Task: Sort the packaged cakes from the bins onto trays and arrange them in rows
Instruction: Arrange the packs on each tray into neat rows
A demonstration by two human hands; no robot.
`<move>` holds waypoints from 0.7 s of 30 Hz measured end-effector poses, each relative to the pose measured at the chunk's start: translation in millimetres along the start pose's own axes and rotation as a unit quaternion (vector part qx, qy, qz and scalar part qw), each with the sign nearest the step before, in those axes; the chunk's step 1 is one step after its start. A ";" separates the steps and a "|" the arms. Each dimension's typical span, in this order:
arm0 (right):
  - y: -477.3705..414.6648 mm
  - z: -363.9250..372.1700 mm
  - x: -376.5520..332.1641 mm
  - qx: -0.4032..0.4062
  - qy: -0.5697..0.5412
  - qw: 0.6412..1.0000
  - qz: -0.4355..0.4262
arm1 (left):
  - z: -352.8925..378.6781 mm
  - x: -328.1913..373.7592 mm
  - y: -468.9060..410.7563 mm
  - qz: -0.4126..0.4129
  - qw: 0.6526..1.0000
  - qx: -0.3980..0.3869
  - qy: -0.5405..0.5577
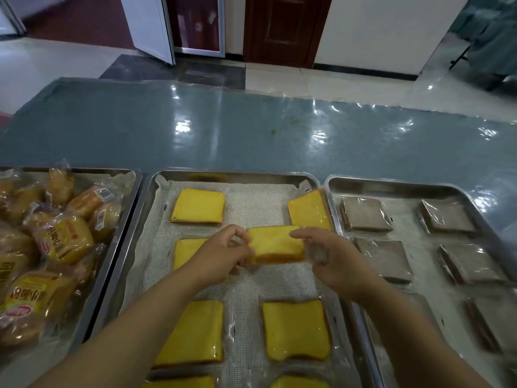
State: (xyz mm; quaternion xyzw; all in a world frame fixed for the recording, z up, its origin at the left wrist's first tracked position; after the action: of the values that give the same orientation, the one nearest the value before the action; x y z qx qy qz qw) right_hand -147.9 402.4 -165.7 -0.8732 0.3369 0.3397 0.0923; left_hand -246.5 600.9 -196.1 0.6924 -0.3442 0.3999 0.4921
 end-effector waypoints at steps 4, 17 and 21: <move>0.3 -12.0 13.6 0.005 -0.038 0.998 0.049 | 8.8 -16.1 1.5 0.000 0.998 -0.011 -0.065; -39.9 -19.0 35.1 0.161 0.093 0.957 0.225 | 12.0 -17.6 1.3 0.024 0.996 -0.026 -0.082; -46.4 -35.2 25.7 0.265 0.094 0.945 0.170 | 18.3 -14.1 0.5 0.031 0.998 -0.035 -0.045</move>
State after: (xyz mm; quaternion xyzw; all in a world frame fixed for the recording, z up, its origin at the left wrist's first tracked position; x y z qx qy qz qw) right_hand -85.0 410.2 -159.2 -0.7747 0.5656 0.1656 0.2291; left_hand -249.3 584.4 -212.1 0.6809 -0.4009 0.3708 0.4880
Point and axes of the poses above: each hand's wrist, its own y-axis away from the middle knuckle, its own z-axis out of the palm, x = y × z, the point moved 3 cm from there along -y, towards the middle knuckle
